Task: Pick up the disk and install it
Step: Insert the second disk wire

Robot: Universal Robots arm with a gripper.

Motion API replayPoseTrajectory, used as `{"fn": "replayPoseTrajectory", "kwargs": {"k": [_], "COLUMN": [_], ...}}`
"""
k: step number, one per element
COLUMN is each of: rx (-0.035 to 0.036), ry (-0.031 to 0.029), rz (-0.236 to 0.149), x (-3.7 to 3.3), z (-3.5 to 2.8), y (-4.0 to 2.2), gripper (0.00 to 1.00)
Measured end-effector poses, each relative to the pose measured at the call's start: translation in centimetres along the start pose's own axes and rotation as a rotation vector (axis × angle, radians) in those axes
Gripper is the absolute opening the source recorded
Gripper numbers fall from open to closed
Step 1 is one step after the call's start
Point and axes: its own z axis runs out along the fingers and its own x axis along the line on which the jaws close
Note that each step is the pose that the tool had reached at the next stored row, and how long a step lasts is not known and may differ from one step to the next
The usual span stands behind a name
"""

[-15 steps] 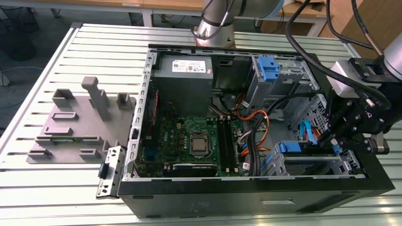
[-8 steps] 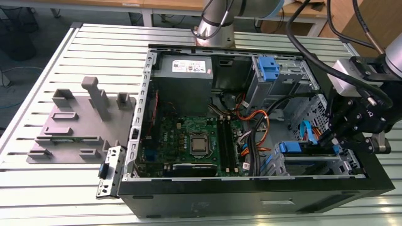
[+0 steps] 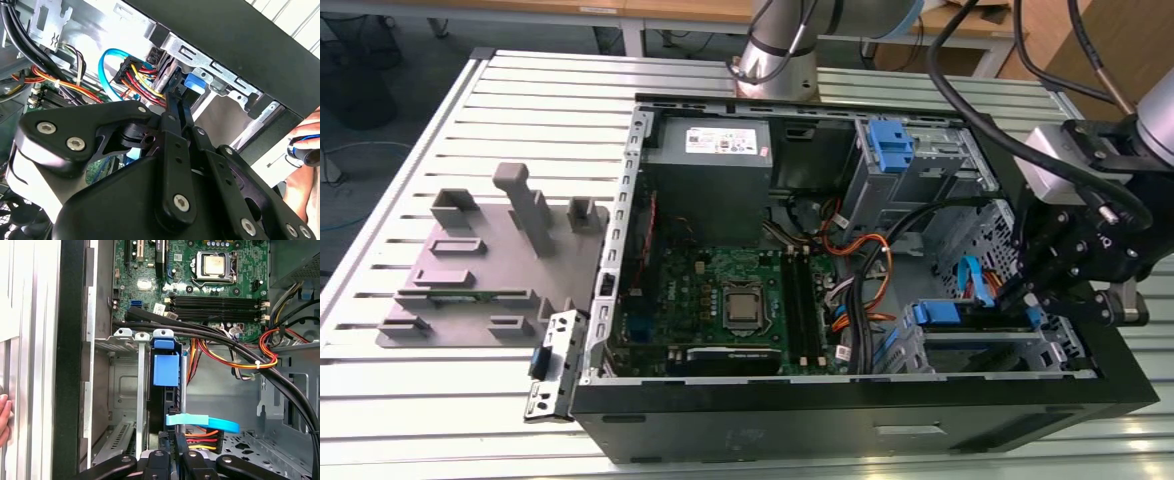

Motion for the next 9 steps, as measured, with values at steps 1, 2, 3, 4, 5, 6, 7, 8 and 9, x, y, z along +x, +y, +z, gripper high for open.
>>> {"fn": "replayPoseTrajectory", "kwargs": {"k": [1,2,3,4,5,6,7,8,9], "rx": [0.0000,0.0000,0.0000,0.0000,0.0000,0.0000,0.0000,0.0000,0.0000], "ry": [0.0001,-0.0001,-0.0001,-0.0001,-0.0001,0.0001,0.0000,-0.0001,-0.0002], "rz": [0.000,0.000,0.000,0.000,0.000,0.000,0.000,0.000,0.000], "x": [-0.01,-0.01,0.00,-0.01,-0.01,-0.01,-0.02,-0.01,-0.02], "z": [0.03,0.09,0.14,0.19,0.24,0.28,0.34,0.40,0.46], "y": [0.00,0.00,0.00,-0.01,-0.01,-0.01,-0.01,-0.01,-0.01], "gripper": [0.16,0.16,0.16,0.16,0.16,0.16,0.16,0.16,0.16]}}
